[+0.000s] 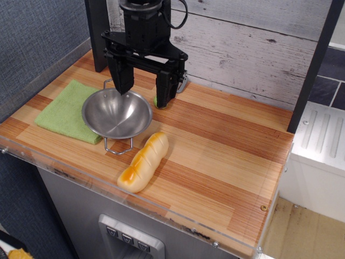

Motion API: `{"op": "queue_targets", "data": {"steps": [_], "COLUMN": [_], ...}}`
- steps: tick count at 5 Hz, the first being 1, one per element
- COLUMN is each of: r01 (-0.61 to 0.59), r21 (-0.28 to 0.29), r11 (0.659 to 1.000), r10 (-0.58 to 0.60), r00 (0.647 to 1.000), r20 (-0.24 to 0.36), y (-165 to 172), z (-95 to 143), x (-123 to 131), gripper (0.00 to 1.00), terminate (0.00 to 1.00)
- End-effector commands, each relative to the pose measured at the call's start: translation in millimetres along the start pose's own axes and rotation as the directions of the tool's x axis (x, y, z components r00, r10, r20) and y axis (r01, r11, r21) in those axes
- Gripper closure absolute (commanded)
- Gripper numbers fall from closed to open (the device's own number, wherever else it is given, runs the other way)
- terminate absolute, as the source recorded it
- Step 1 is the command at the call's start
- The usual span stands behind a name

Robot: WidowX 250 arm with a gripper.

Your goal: Pick the frying pan from the corner to other side of the table.

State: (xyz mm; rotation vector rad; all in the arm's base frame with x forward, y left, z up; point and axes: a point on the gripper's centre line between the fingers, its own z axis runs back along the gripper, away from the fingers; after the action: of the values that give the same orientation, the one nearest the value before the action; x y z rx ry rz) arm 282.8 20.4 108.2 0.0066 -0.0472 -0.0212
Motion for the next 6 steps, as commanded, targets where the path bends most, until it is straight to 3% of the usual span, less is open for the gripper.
{"op": "queue_targets", "data": {"steps": [1,4,6], "r01": [0.000,-0.086,-0.107], "r21": [0.000,0.053,0.077], "r11": [1.000,0.995,0.991], "r10": [0.000,0.089,0.114], "r00": [1.000,0.995,0.989], "r20": [0.000,-0.053,-0.093], "y": [0,91,106], "z": [0,-19,-48], "x": [0,-4,8], "gripper": [0.00,0.00,0.00], "terminate": [0.00,0.00,0.00]}}
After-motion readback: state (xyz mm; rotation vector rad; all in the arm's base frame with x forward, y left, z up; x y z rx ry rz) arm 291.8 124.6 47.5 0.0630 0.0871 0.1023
